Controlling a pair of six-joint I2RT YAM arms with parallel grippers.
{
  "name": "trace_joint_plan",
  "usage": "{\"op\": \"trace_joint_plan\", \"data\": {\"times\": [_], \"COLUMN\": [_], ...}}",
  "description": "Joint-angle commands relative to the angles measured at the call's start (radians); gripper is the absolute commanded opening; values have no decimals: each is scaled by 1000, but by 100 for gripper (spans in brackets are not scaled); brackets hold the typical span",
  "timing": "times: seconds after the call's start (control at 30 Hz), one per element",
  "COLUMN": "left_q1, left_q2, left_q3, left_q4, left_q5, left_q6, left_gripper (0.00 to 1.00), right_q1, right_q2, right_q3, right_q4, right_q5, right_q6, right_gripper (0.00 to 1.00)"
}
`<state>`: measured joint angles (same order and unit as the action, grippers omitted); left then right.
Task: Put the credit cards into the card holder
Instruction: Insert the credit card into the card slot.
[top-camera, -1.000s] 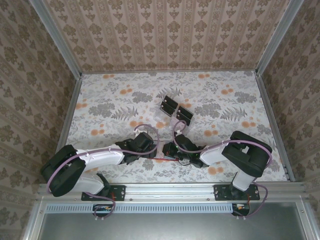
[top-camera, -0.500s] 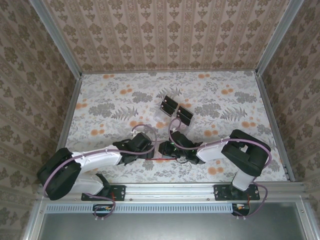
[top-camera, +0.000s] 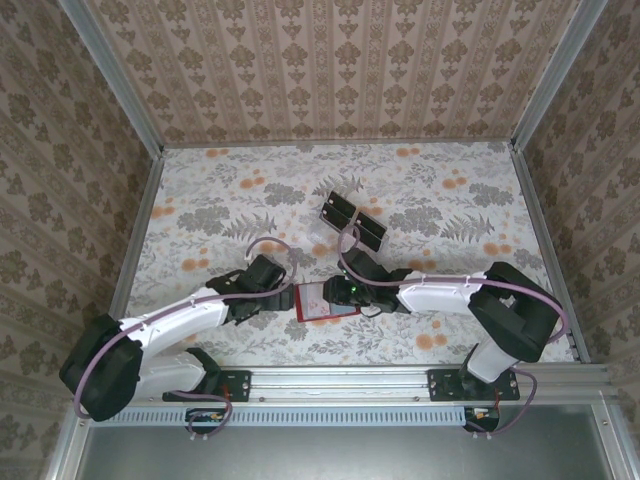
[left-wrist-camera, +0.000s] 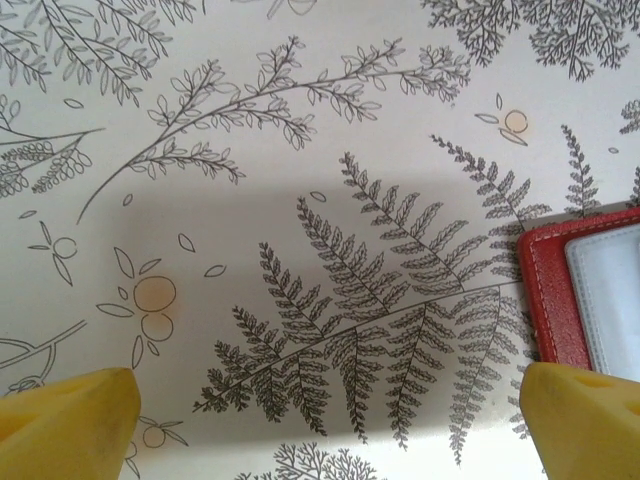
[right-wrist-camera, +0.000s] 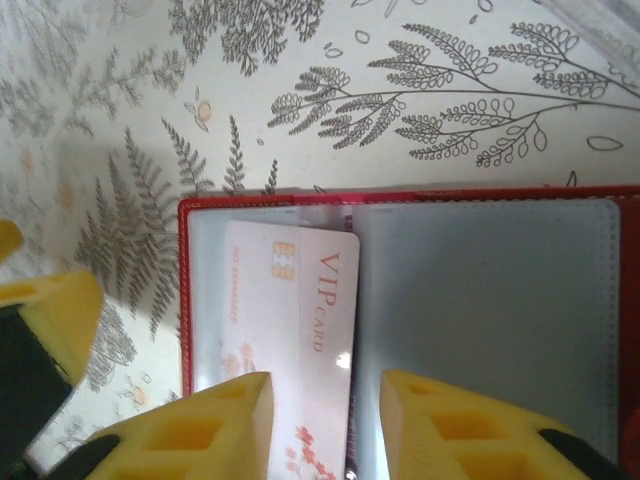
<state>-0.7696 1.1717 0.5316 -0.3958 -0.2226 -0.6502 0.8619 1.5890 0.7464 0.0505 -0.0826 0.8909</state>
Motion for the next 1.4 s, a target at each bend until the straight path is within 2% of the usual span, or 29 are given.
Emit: {"op": "trace_joint_plan", "data": {"times": [0.0, 0.07, 0.2, 0.8, 1.37], "left_q1": [6, 6, 6, 5, 4], "left_q2": [15, 29, 70, 195, 230], "left_q3": [7, 7, 15, 44, 26], "left_q4": [-23, -15, 1, 64, 113], "left_q5": [22, 25, 28, 48, 60], "left_q6": [28, 30, 31, 41, 43], "left_gripper": [100, 100, 100, 100, 100], "right_q1": [-3, -4, -4, 7, 53], "right_q2": [-5, 7, 32, 143, 215], "right_q3": [53, 70, 94, 158, 245], "right_q4": [-153, -178, -198, -155, -170], "right_q5": [44, 52, 57, 12, -16], "right_q6": [-54, -67, -82, -87, -94], "right_gripper": [17, 10, 6, 4, 2]}}
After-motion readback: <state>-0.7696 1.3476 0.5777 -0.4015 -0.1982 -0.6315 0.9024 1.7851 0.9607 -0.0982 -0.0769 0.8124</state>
